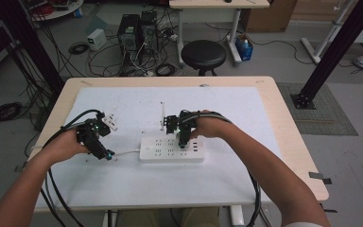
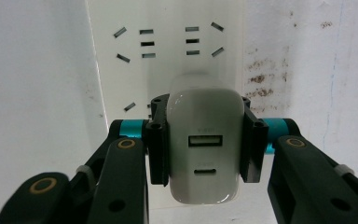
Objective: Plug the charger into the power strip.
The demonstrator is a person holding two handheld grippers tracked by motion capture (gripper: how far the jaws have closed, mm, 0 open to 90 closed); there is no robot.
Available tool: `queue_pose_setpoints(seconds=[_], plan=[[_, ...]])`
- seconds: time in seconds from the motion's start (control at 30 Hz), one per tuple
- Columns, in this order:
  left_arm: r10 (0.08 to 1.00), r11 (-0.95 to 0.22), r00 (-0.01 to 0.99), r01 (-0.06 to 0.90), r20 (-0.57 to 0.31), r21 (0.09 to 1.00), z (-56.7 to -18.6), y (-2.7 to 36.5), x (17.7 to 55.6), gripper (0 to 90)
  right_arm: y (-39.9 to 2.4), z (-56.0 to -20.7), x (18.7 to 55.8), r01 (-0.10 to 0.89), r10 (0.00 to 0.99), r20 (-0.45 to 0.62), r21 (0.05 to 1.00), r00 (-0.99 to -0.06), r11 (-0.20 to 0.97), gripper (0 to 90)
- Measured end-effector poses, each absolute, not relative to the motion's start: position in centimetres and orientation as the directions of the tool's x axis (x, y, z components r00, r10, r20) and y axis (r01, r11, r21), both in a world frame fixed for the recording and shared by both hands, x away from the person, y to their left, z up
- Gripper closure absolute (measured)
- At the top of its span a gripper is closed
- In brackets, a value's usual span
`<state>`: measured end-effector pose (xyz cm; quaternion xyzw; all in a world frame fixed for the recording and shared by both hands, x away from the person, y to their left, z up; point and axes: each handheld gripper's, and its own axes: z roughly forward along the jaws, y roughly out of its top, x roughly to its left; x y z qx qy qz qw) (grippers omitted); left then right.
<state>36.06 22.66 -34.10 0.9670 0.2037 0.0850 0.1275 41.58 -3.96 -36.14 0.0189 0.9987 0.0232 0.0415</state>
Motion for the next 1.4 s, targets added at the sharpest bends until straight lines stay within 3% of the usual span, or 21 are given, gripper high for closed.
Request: queue_pose_setpoints(seconds=[0.33, 0.73, 0.97, 1.13, 1.4], plan=[[0.413, -0.887, 0.904, 0.371, 0.109, 0.275, -34.4, 22.5, 36.2, 20.0, -4.2, -36.4, 42.1, 0.058, 0.061, -0.047, 0.074, -0.997, 0.996, 62.4], [0.414, -0.886, 0.904, 0.374, 0.106, 0.275, -34.6, 22.8, 36.4, 20.0, -3.7, -36.8, 40.5, -0.002, 0.003, -0.159, 0.031, -0.987, 1.0, 62.5], [0.42, -0.882, 0.901, 0.378, 0.105, 0.282, -34.5, 22.9, 36.2, 20.0, -4.3, -36.9, 41.9, 0.059, 0.064, -0.06, 0.085, -0.996, 0.995, 62.4], [0.425, -0.88, 0.899, 0.382, 0.106, 0.282, -34.5, 23.1, 36.0, 20.0, -4.3, -37.1, 41.4, 0.034, 0.044, -0.103, 0.093, -0.994, 0.995, 62.4], [0.426, -0.878, 0.898, 0.382, 0.11, 0.288, -34.4, 23.1, 36.0, 20.0, -4.5, -37.1, 41.6, 0.044, 0.053, -0.083, 0.102, -0.995, 0.994, 62.3]])
